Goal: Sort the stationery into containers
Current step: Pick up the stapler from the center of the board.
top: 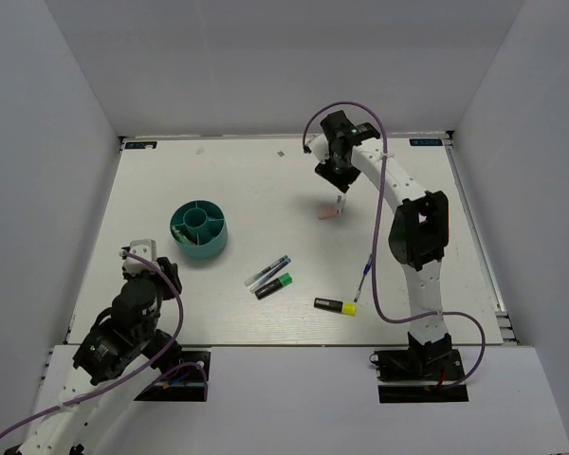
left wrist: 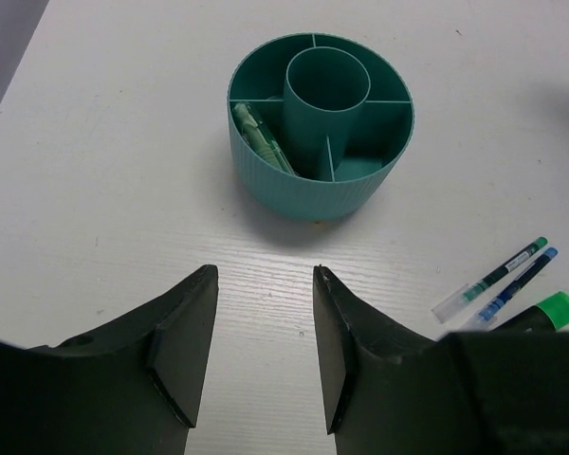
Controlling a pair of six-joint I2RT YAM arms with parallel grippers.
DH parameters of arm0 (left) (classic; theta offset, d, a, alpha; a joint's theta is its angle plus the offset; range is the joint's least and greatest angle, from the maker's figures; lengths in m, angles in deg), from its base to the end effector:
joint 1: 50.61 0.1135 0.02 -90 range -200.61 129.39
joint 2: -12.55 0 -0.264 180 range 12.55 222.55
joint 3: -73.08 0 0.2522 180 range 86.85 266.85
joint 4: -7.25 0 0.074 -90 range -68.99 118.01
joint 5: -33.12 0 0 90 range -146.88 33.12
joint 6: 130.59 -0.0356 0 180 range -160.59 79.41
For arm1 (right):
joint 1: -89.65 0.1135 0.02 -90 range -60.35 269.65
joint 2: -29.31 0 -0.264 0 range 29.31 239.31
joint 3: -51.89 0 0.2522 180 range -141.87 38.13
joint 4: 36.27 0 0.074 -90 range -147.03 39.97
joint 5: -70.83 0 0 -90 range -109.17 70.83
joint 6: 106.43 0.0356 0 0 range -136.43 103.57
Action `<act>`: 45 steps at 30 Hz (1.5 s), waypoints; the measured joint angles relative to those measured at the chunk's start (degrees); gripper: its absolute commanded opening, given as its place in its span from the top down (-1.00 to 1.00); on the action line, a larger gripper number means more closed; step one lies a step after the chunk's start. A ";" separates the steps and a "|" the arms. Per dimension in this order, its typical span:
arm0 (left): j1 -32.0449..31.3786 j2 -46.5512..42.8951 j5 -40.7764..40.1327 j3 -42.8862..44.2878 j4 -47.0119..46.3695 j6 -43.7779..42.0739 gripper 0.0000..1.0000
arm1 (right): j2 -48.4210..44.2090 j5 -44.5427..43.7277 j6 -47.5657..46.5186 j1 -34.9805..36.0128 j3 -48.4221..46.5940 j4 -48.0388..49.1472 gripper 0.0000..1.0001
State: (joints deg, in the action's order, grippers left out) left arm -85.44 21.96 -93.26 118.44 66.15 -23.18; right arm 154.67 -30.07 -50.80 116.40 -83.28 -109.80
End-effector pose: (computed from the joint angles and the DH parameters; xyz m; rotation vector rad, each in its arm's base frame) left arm 0.0599 -0.0159 0.2647 -0.1177 1.8865 0.0062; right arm 0.4223 0.2053 0.2741 -1.3120 2.3395 -0.2969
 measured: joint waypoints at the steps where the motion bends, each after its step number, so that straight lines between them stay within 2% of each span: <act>1: 0.00 0.11 0.07 0.00 -0.02 0.00 -0.10 | 0.66 -0.20 2.32 -0.61 0.00 -0.20 -0.04; 5: 0.00 0.37 0.42 -0.07 -0.09 -0.17 -0.10 | 3.10 0.66 11.76 -2.58 0.00 -0.63 -0.01; 9: 0.00 0.98 0.46 -0.07 -0.13 -0.42 -0.10 | 4.76 3.39 20.92 -4.26 -0.72 -1.09 0.33; 10: 0.00 1.25 0.46 -0.07 -0.13 -0.44 -0.10 | 4.90 4.00 22.84 -4.63 -0.76 -1.09 0.33; 13: 0.00 2.10 0.46 -0.07 -0.13 -0.57 -0.10 | 4.98 6.05 30.03 -5.53 -0.72 -1.09 0.33; 16: 0.00 2.99 0.48 -0.15 -0.13 -0.70 -0.10 | 4.81 9.64 36.52 -6.47 0.55 0.46 0.20; 23: 1.36 4.81 0.66 -0.15 -0.15 -1.05 -0.10 | 3.52 17.11 48.81 -8.96 9.94 6.01 0.16; 27: 1.40 4.94 0.72 -0.20 -0.15 -1.18 -0.10 | 3.41 17.53 52.24 -10.25 12.07 9.55 0.16; 35: 1.51 5.40 0.81 -0.26 -0.17 -1.51 -0.10 | 2.89 19.61 58.01 -12.15 13.75 15.47 -0.03; 45: 1.51 5.84 0.81 -0.28 -0.17 -1.70 -0.13 | 2.49 20.11 61.90 -12.76 15.69 19.69 0.00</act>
State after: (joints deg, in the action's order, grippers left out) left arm -83.93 27.80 -92.45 118.16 65.98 -24.89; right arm 157.16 -9.96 11.10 103.63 -67.58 -90.10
